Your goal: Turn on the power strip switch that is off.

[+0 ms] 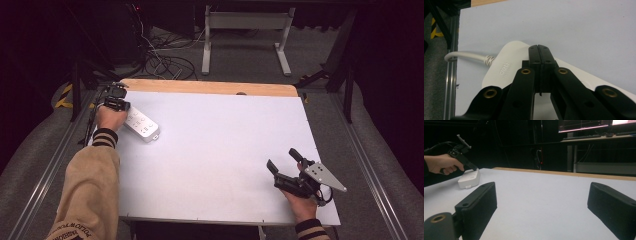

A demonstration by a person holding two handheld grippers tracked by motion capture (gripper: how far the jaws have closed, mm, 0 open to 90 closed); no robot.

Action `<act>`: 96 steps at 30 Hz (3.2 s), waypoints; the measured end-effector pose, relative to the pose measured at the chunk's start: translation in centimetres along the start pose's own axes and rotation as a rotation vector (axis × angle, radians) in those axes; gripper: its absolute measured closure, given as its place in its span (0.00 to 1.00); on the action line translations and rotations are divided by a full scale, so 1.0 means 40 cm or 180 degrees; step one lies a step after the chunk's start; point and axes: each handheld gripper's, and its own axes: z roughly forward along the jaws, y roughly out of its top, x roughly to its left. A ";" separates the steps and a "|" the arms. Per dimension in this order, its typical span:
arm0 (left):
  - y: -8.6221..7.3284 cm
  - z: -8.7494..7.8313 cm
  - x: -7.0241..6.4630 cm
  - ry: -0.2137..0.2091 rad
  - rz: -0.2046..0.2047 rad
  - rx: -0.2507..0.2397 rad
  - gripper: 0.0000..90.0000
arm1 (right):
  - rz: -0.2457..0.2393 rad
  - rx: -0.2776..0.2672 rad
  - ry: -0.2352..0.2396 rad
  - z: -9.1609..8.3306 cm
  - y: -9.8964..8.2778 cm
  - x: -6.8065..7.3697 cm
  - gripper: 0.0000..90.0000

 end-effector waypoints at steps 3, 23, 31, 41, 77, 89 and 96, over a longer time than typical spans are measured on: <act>-0.001 0.000 0.005 -0.0038 -0.0059 -0.0013 1.00 | 0.0025 -0.0021 -0.0008 -0.002 0.002 -0.001 0.10; -0.010 -0.001 -0.045 0.0294 0.0225 -0.0069 1.00 | 0.0011 -0.0022 0.0020 0.003 0.006 0.003 0.10; -0.046 -0.009 0.038 -0.0292 -0.0217 -0.0330 1.00 | -0.0016 -0.0052 0.0033 -0.008 0.012 0.011 0.11; -0.064 -0.013 0.033 -0.0340 -0.0160 -0.0540 1.00 | -0.0006 -0.0059 0.0019 -0.003 0.014 0.012 0.11; -0.505 -0.463 -0.114 0.0445 -0.0279 -0.3096 1.00 | -0.0370 -0.0010 -0.0040 0.025 0.019 0.036 0.11; -0.500 -0.432 -0.130 0.0430 -0.0135 -0.3015 1.00 | -0.0332 -0.0082 -0.0142 0.008 0.018 0.036 0.11; -0.488 -0.424 -0.156 0.0401 -0.0022 -0.3003 1.00 | -0.0287 -0.0136 -0.0199 -0.010 0.021 0.030 0.11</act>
